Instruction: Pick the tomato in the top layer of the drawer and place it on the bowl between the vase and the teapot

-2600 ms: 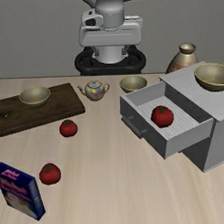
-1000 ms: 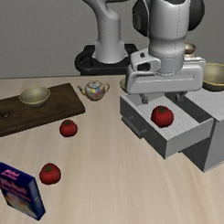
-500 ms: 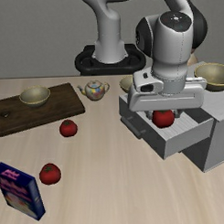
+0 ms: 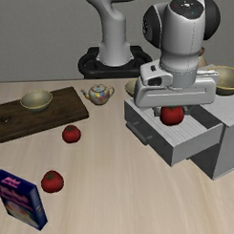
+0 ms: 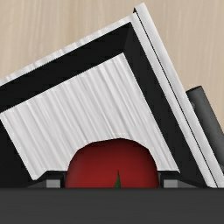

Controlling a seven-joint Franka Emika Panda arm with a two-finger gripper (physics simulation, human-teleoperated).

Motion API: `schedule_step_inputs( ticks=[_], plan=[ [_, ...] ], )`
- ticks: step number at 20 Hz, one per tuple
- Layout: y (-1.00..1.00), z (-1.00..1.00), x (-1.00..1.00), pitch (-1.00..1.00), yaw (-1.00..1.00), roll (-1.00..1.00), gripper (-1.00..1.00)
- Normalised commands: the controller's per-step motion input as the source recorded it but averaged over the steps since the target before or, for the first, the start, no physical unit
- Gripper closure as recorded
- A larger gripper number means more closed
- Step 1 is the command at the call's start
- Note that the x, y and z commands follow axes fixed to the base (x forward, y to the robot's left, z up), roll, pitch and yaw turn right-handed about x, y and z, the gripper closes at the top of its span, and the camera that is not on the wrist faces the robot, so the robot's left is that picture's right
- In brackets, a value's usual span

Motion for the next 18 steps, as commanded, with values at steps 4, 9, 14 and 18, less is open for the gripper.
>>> schedule_step_inputs(
  ticks=[4,9,14,18],
  plan=[
    [0.0,1.0,0.0,0.0,0.0,0.0,1.0],
    [0.0,0.2,-0.8,0.0,0.0,0.0,1.0],
    [0.0,0.0,-1.0,0.0,0.0,0.0,1.0],
    [0.0,0.0,-1.0,0.0,0.0,0.0,1.0]
  ],
)
